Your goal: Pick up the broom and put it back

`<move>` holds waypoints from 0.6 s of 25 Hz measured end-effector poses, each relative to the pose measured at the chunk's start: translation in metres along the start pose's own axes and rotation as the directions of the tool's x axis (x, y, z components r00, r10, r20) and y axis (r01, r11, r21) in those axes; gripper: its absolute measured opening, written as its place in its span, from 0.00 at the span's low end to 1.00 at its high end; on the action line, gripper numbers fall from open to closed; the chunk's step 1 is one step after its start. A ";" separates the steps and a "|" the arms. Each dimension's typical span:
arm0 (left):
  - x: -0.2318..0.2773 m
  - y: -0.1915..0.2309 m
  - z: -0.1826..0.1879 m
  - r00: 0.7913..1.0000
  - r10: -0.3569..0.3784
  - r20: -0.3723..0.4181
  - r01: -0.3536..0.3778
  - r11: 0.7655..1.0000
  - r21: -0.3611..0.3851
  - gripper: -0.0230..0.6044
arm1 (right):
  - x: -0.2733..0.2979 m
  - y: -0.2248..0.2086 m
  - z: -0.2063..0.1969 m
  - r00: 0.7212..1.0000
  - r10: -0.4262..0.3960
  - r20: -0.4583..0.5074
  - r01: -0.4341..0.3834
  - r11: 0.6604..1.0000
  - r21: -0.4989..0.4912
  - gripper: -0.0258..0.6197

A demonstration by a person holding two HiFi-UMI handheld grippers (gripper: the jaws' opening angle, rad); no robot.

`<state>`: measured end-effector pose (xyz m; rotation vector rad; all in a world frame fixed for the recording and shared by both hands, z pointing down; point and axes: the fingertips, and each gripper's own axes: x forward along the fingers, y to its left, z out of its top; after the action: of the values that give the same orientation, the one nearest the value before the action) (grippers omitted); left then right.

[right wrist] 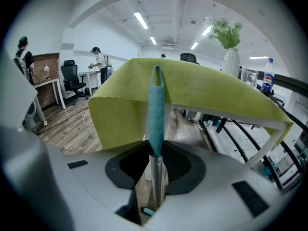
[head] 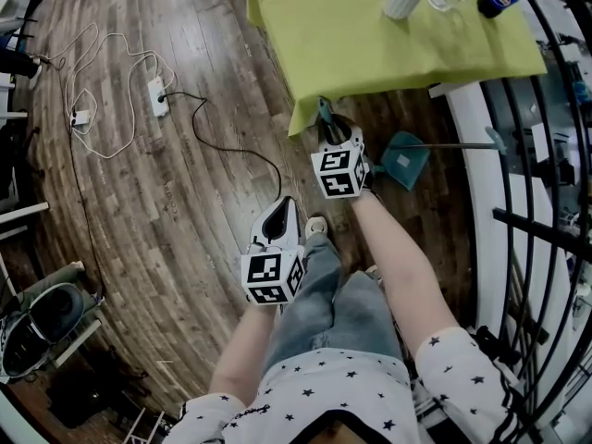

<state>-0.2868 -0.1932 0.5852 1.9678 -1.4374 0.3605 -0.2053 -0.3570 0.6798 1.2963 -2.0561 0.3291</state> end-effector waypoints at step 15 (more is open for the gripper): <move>-0.001 -0.003 -0.001 1.000 -0.002 -0.003 0.002 1.000 -0.004 0.05 | 0.000 0.001 -0.004 1.000 0.017 -0.008 -0.017 1.000 0.017 0.30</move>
<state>-0.2844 -0.1917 0.5844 1.9643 -1.4336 0.3596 -0.2042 -0.3540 0.6828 1.2855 -2.0627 0.3595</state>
